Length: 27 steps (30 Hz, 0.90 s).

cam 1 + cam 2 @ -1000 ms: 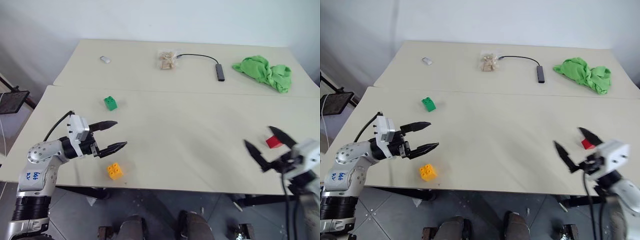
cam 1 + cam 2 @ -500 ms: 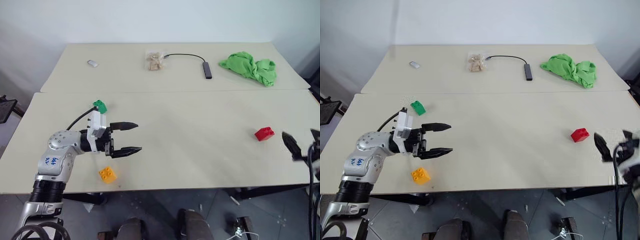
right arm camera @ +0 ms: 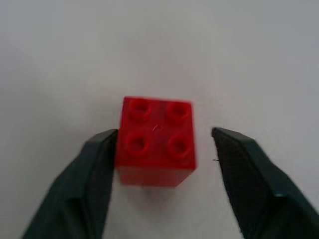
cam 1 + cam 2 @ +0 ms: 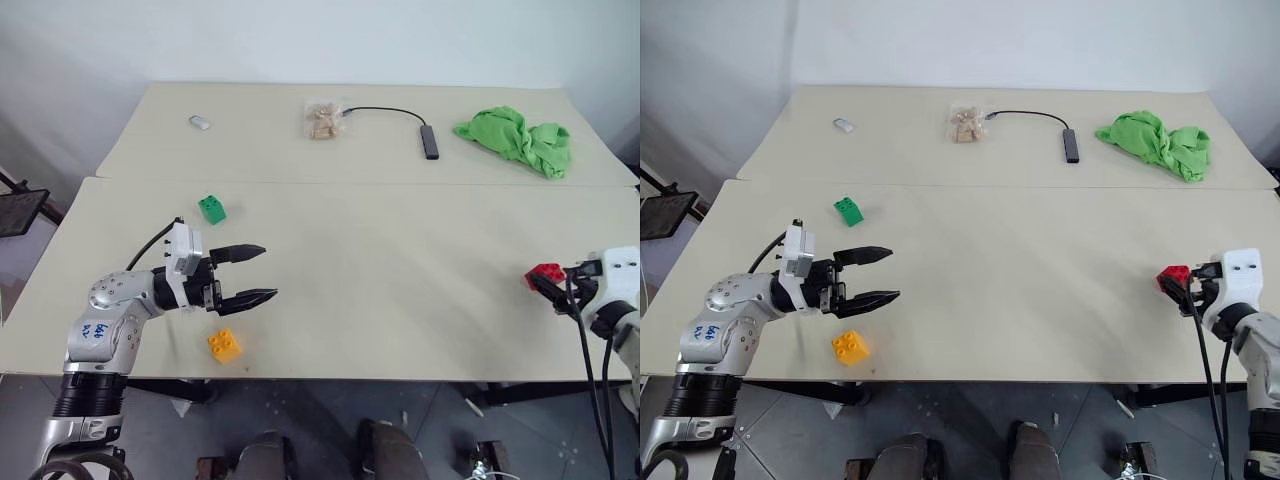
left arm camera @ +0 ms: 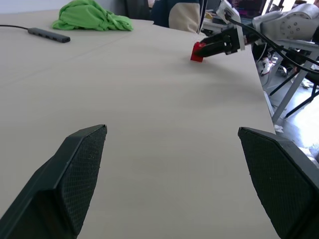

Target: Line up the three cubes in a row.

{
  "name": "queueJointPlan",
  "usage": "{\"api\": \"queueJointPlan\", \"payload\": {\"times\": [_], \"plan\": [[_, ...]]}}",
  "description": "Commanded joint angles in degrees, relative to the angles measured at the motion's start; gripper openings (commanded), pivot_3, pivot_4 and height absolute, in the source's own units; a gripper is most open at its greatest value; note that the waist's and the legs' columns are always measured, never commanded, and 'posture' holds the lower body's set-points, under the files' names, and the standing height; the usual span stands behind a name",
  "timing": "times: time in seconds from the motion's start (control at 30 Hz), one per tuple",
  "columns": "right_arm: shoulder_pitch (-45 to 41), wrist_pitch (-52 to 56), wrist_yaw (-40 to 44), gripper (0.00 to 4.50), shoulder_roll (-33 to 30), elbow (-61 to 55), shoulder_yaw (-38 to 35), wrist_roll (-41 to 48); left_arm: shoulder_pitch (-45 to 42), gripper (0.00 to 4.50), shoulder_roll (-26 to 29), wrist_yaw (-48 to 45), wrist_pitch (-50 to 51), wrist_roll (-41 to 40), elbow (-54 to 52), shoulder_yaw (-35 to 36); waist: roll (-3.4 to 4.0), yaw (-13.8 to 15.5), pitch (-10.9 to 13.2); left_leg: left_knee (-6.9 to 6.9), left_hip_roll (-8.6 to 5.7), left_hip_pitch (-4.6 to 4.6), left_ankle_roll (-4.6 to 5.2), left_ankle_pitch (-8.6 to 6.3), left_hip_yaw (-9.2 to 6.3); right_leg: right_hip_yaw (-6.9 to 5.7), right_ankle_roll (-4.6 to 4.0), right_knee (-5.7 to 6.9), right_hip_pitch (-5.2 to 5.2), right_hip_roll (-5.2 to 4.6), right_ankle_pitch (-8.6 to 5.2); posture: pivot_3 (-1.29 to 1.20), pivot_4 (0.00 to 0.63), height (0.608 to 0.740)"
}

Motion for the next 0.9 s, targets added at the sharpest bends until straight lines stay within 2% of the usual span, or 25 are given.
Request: {"api": "queueJointPlan", "payload": {"times": [0.03, 0.07, 0.2, 0.27, 0.4, 0.47, 0.53, 0.7, 0.87, 0.9], "plan": [[-0.56, -1.18, 0.97, 1.82, -0.36, -0.49, -1.24, 0.35, -0.01, 4.5, 0.73, 0.09, -0.24, -0.98, -1.74, 1.37, 0.0, 0.0, 0.0, 0.0, 0.0, 0.0, 0.0, 0.0, 0.0, 0.0, 0.0, 0.01, 0.0, 0.0, 0.0, 0.0, 0.15, 0.74], [-0.7, -1.37, 1.22, 1.5, -0.23, -0.36, -1.3, 0.43, -0.07, 4.5, 0.72, 0.09, -0.27, -0.91, -1.7, 1.35, 0.0, 0.0, 0.0, 0.0, 0.0, 0.01, 0.0, 0.0, 0.0, 0.0, 0.0, 0.02, 0.0, 0.0, 0.0, 0.0, 0.15, 0.74], [-1.78, -3.93, 4.9, 1.49, 0.33, -1.54, -0.87, 1.75, -0.59, 4.5, 0.76, 0.02, -0.66, -0.46, -0.91, 1.39, 0.0, -0.01, 0.0, 0.01, 0.0, 0.0, 0.0, 0.0, 0.0, 0.0, 0.0, 0.0, 0.0, 0.0, 0.0, 0.0, 0.15, 0.74], [-1.7, -3.86, 10.06, 1.49, -0.17, -4.96, 1.03, 3.14, -0.47, 4.5, 1.02, -0.17, -1.02, -0.56, -0.28, 2.03, 0.0, -0.04, 0.0, 0.01, 0.0, 0.0, 0.0, 0.0, 0.0, 0.0, 0.0, 0.0, 0.0, 0.0, 0.0, 0.0, 0.15, 0.74], [-3.19, -7.44, 24.25, 1.49, -2.68, -13.84, 10.14, 2.88, 1.89, 4.5, 2.55, -2.72, -3.19, -0.51, 2.47, 3.72, 0.01, -0.43, 0.0, -0.02, 0.05, 0.03, -0.03, -0.01, 0.04, 0.03, 0.0, 0.04, -0.04, 0.04, 0.0, 0.0, 0.15, 0.74], [-8.24, -10.65, 31.95, 1.49, -4.25, -14.25, 19.06, -1.97, 3.49, 4.5, 3.48, -3.4, -4.38, 0.51, 3.86, 3.82, 0.01, -0.76, 0.0, -0.01, 0.06, 0.03, -0.03, -0.02, 0.03, 0.03, 0.0, 0.04, -0.05, 0.05, 0.0, 0.0, 0.15, 0.74], [-14.32, -11.55, 37.26, 1.49, -3.32, -11.64, 25.47, -4.23, 4.55, 4.5, 3.99, -3.56, -5.13, 1.2, 4.44, 3.73, 0.0, -1.36, 0.01, 0.0, 0.06, 0.04, -0.03, -0.02, 0.06, 0.05, -0.01, 0.03, -0.05, 0.04, 0.0, 0.0, 0.15, 0.74], [-26.44, -19.48, 45.34, 1.49, 2.37, 3.23, 35.14, -10.42, 7.02, 4.5, 4.05, -3.6, -5.94, 1.42, 2.12, 3.56, -0.06, -1.12, 0.04, 0.08, 0.05, -0.05, -0.01, -0.03, -0.03, -0.04, -0.01, 0.06, -0.05, 0.02, 0.0, 0.0, 0.15, 0.74], [-33.65, -24.69, 48.79, 1.49, 8.0, 15.42, 38.01, -13.2, 8.31, 4.5, 5.28, -3.48, -3.69, 0.15, 0.2, 4.39, -0.06, -1.47, 0.04, 0.08, 0.05, -0.09, 0.0, -0.06, -0.03, -0.08, 0.01, 0.08, -0.07, 0.02, 0.01, 0.0, 0.15, 0.74], [-34.66, -25.76, 49.37, 1.84, 8.68, 17.35, 38.29, -13.69, 8.55, 4.5, 5.47, -3.42, -3.08, -0.25, -0.15, 4.68, -0.06, -1.56, 0.04, 0.09, 0.06, -0.09, 0.0, -0.06, -0.03, -0.08, 0.01, 0.09, -0.07, 0.02, 0.01, 0.0, 0.15, 0.74]]}}
